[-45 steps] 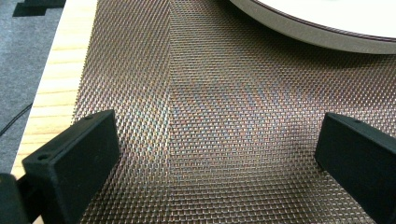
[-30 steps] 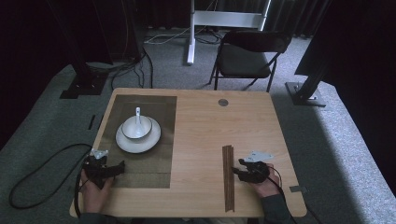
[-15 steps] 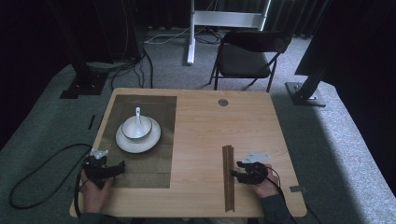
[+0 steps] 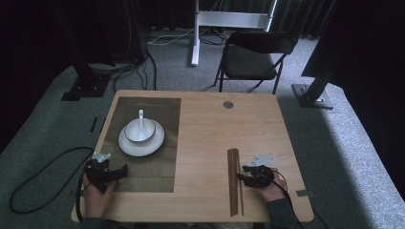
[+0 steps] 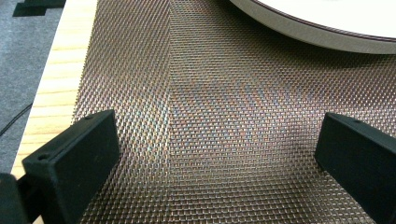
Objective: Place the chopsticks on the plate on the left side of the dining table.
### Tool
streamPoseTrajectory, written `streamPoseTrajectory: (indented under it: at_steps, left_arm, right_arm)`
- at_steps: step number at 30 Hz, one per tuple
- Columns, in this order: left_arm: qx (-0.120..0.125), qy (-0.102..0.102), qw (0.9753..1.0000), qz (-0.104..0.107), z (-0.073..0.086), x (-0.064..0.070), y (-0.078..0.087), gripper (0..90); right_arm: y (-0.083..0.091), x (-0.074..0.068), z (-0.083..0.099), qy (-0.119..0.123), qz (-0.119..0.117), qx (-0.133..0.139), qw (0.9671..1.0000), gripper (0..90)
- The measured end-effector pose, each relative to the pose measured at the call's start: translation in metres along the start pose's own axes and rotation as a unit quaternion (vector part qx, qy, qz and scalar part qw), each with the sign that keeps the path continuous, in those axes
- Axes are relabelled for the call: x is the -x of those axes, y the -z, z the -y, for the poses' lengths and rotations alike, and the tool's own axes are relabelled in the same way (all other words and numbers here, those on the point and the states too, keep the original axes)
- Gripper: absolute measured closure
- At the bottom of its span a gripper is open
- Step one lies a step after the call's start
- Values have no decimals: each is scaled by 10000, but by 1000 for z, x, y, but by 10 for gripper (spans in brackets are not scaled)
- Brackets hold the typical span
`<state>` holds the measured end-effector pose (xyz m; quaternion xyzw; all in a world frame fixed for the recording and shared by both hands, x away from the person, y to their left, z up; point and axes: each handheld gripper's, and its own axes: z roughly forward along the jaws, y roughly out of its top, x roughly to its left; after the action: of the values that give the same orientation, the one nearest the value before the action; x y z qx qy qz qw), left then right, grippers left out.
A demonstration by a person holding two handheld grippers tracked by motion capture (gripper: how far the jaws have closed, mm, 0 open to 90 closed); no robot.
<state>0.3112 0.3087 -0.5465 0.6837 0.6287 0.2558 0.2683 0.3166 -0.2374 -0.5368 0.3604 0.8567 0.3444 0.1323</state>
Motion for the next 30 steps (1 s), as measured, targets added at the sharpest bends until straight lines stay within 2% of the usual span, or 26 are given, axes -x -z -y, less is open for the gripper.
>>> streamPoseTrajectory:
  at_steps: [16, 23, 30]
  left_arm:
    - [1, -1, 10000, -1, 0, 0, 0, 2]
    - [0, 0, 10000, 0, 0, 0, 0, 2]
    - [0, 0, 10000, 0, 0, 0, 0, 2]
  right_arm:
    - [1, 5, 1, -152, 358, -37, 9992, 645]
    - [2, 10, 1, -438, 620, -75, 9971, 691]
    - [2, 13, -2, -568, 790, -152, 9951, 769]
